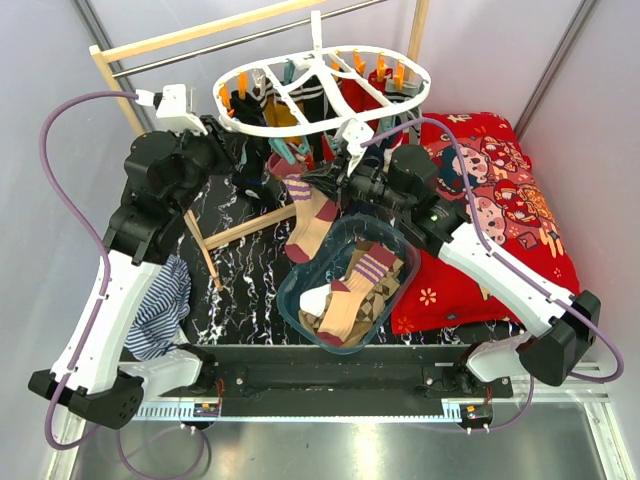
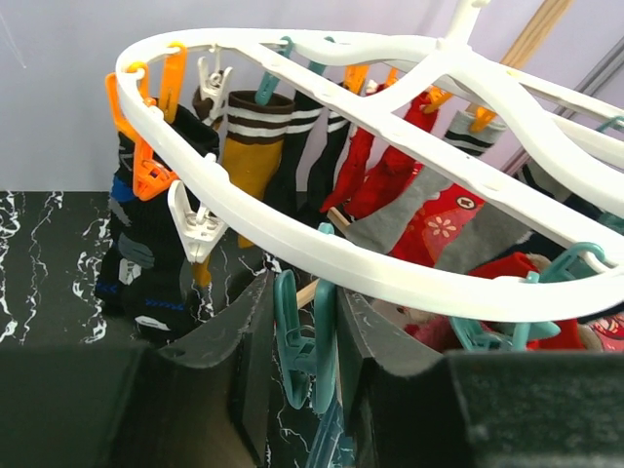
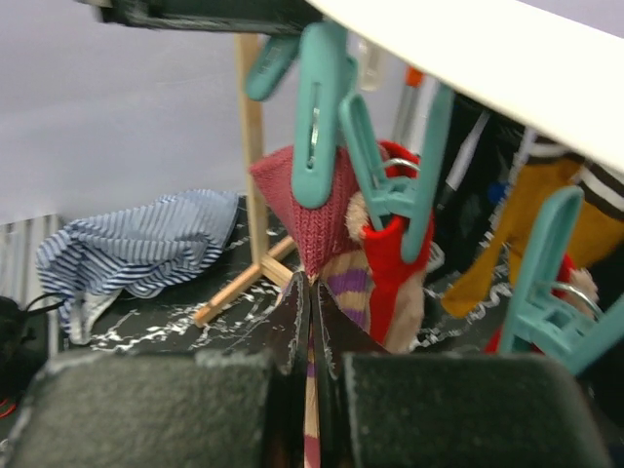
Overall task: Clip the socks to the hanger
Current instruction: Open the clamp at the hanger, then pick up the sock from the bin, then pick up the sock from the hanger.
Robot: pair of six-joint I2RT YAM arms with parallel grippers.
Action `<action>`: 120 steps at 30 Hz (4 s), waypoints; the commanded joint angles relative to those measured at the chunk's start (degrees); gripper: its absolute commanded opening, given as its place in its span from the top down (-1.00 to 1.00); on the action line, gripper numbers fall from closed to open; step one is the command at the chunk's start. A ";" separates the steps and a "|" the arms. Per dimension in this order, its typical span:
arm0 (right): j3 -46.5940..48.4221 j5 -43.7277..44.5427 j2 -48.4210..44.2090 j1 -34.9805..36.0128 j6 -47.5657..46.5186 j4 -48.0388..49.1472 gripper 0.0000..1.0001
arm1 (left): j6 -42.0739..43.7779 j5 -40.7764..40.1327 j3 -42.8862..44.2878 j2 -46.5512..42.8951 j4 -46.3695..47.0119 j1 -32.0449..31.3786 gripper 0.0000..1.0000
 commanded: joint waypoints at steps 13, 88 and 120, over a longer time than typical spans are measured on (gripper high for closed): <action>-3.20 27.48 -5.63 -0.60 -0.51 -4.51 0.39 | -2.48 -24.68 1.09 1.86 4.10 -16.76 1.00; -27.89 18.64 -16.52 -7.37 10.94 -22.18 1.00 | -3.01 -29.26 0.04 4.15 9.02 -21.07 1.00; -5.48 -10.76 -6.87 1.86 -10.79 -5.49 1.00 | -5.03 -26.88 1.00 3.10 9.37 -21.07 1.00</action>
